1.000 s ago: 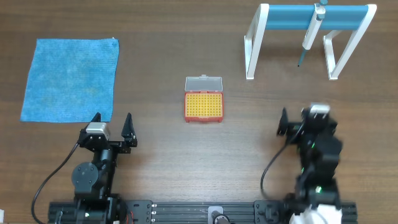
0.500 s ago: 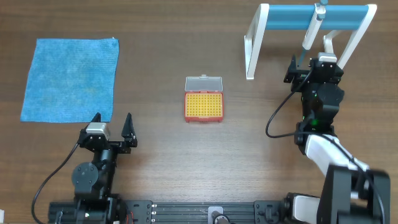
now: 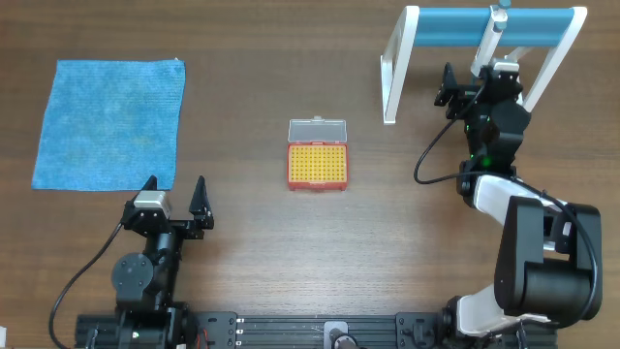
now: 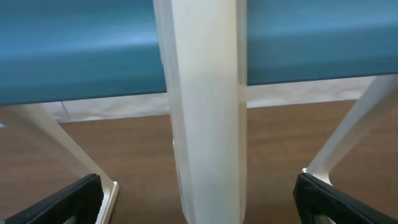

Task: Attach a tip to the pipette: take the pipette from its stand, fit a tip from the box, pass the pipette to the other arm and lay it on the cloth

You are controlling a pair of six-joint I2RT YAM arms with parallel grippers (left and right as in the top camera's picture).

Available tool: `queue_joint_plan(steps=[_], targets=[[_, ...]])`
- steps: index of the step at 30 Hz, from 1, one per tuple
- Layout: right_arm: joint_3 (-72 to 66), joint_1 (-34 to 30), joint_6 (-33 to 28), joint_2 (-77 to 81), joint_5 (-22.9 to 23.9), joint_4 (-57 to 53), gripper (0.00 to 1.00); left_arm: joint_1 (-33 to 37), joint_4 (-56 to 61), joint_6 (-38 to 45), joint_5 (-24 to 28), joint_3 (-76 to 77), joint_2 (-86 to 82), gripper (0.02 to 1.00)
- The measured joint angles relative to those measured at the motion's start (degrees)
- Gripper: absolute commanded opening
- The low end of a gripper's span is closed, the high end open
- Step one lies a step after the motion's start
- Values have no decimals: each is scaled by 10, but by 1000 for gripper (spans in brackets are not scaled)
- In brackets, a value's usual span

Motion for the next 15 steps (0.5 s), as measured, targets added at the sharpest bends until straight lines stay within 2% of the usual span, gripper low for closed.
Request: queue_joint_plan(steps=[15], targets=[[29,0,-48,5,-2,-33,991,0,0,0,0,0,0,871]])
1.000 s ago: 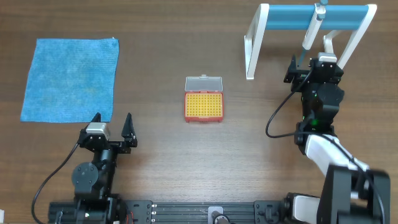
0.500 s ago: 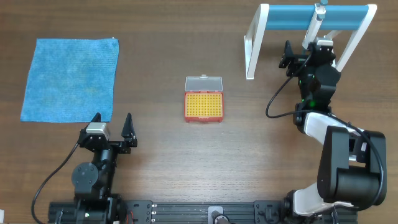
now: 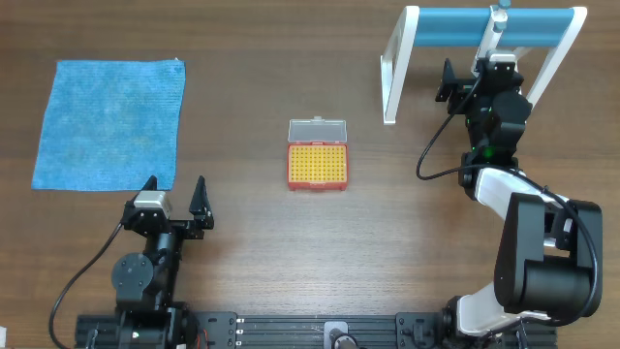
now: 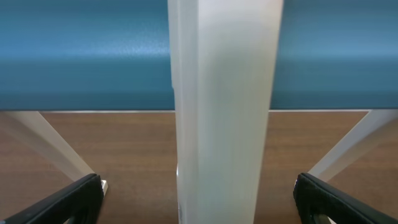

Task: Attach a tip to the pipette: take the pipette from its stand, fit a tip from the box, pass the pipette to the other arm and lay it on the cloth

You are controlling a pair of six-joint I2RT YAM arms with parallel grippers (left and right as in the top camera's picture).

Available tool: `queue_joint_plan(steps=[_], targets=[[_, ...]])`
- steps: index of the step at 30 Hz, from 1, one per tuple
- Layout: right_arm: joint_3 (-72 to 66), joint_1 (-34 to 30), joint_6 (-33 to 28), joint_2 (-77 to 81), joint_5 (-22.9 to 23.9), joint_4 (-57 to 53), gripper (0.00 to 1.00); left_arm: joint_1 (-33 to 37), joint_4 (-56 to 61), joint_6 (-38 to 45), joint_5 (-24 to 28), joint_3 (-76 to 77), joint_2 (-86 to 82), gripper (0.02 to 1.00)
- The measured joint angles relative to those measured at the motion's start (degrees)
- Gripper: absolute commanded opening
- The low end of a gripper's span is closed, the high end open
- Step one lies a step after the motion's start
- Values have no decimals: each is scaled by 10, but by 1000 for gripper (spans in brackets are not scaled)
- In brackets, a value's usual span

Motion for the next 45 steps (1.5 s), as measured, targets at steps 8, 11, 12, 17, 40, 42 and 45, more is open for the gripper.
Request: queue_joint_plan(steps=[8,11,12,17,40,42,45], targets=[[0,0,-12,0,0,-2,213,0,0,0,0,0,0,869],[0,0,-12,0,-1,-2,86,0,0,0,0,0,0,869],[0,0,-12,0,0,-2,84,0,0,0,0,0,0,869],[0,0,-13,0,-2,-2,84,0,0,0,0,0,0,869],[-29,11,-13,-60,-2,4,82,0,0,0,0,0,0,869],[-42,14,-13,-81,-2,3,80,0,0,0,0,0,0,869],[-60,28,-13,-122,-2,3,77,0,0,0,0,0,0,869]])
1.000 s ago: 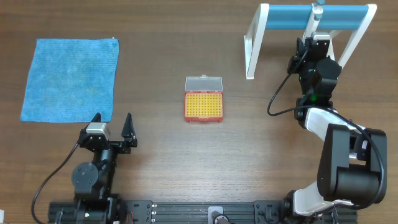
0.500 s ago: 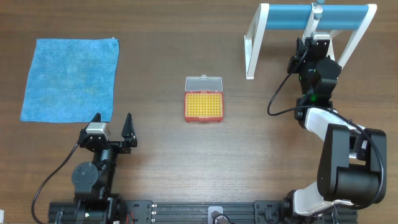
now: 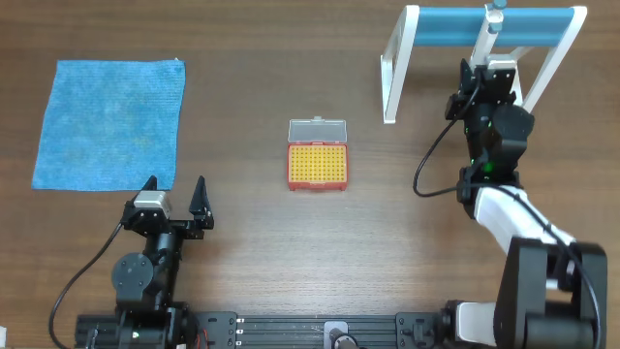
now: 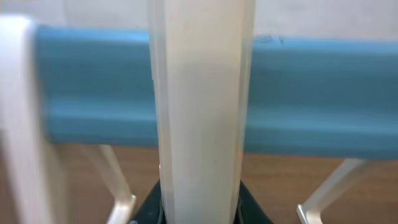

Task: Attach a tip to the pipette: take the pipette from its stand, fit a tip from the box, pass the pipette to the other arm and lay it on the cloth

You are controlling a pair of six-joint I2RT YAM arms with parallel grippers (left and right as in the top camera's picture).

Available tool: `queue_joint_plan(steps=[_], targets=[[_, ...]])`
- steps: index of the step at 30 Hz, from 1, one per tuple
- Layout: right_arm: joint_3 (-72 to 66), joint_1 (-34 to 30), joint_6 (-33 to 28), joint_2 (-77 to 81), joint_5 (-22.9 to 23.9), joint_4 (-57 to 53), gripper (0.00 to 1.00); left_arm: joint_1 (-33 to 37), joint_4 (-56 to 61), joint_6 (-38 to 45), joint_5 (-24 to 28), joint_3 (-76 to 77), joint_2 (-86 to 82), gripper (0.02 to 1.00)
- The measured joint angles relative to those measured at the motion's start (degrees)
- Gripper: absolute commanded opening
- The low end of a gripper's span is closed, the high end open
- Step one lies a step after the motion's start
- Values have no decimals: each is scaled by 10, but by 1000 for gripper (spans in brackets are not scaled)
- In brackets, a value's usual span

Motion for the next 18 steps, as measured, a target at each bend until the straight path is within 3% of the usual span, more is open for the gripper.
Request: queue_joint_plan(steps=[3,11,18], targets=[[-20,20,0,-51,-15,0,77,0,0,0,0,0,0,871],[-153,106,17,-182,-165,147,80,0,0,0,0,0,0,869],[-308,209,68,-198,-206,302,77,0,0,0,0,0,0,869]])
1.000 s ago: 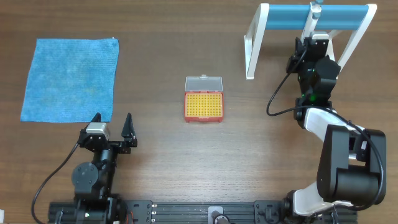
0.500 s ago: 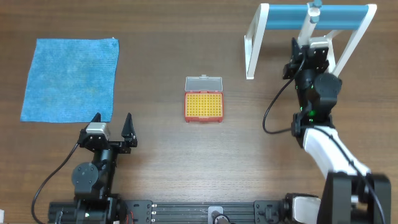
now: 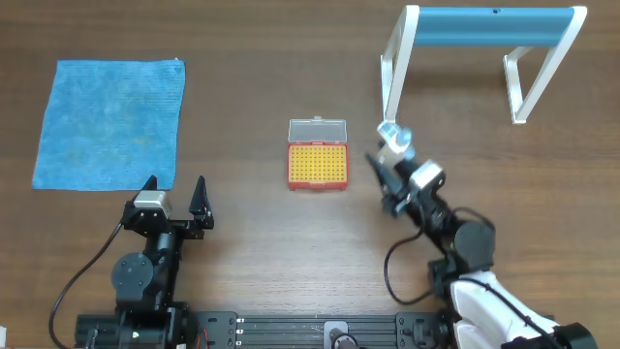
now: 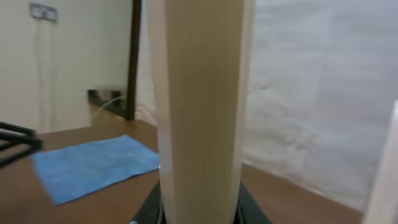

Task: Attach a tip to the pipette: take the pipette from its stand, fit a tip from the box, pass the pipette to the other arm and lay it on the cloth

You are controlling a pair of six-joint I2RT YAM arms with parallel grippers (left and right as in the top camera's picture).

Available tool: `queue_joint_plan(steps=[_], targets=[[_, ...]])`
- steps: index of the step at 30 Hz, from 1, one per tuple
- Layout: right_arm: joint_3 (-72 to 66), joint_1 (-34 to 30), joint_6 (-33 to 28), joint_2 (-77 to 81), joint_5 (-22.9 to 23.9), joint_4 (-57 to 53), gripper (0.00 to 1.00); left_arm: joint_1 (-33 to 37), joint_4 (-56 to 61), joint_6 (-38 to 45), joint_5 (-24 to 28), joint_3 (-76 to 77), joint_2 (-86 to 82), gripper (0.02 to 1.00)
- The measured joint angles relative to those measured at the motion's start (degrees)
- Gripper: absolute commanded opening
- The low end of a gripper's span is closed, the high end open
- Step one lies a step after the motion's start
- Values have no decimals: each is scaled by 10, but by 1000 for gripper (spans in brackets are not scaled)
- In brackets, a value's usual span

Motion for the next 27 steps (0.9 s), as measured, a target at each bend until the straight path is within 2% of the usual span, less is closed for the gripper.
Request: queue_joint_plan(steps=[3,8,19,27], targets=[[-9,21,40,0,-4,4,80,0,0,0,0,0,0,869],[-4,62,66,36,10,8,77,0,0,0,0,0,0,869],[165,85,77,255,31,32,77,0,0,0,0,0,0,869],[233,102,79,341,33,32,77,0,0,0,0,0,0,869]])
